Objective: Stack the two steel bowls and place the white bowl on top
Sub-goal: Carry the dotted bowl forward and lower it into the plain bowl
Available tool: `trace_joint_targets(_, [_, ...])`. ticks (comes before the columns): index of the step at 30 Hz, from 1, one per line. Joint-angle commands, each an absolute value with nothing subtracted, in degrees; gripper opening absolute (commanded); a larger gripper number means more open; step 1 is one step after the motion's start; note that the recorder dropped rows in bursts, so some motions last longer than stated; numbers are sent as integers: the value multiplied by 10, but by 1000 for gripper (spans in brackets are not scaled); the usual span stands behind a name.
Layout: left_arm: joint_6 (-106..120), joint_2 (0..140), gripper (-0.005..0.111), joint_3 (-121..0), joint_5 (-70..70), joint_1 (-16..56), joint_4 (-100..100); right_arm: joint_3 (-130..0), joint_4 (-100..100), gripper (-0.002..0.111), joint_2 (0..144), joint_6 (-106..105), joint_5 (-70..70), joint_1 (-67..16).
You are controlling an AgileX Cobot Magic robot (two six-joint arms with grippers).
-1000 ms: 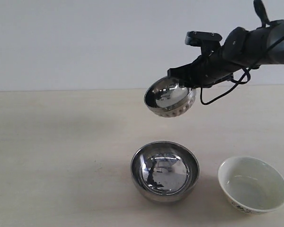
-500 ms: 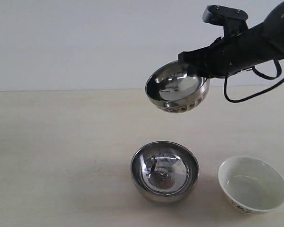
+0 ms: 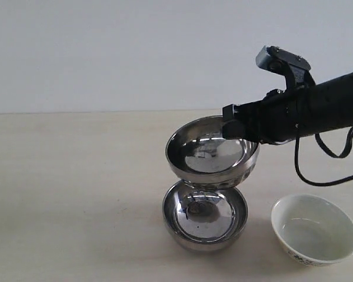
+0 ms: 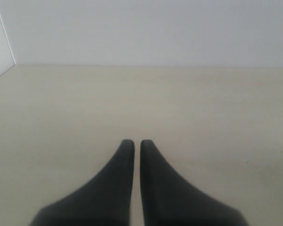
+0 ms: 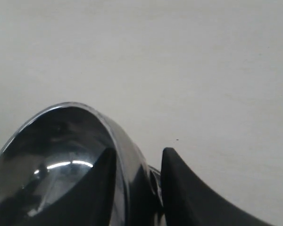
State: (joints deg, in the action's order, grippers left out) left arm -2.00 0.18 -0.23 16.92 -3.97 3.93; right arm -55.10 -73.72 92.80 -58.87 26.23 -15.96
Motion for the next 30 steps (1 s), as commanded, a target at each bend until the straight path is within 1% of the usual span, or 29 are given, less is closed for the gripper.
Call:
trace_joint_targets(1, [-19,0,4,0,169,-41,37,-524,-791,0,919,-649,285,-160])
trace_joint_targets(11, [-19,0,4,0,169,-41,37,-499,-854,0,932,-749,297,-160])
trace_joint_targets(15, [-19,0,4,0,169,-41,37,-499,-868,0,960,-778,286,-176])
trace_joint_targets(30, [-19,0,4,0,169,-41,37,-506,-874,0,978,-815,262,-183])
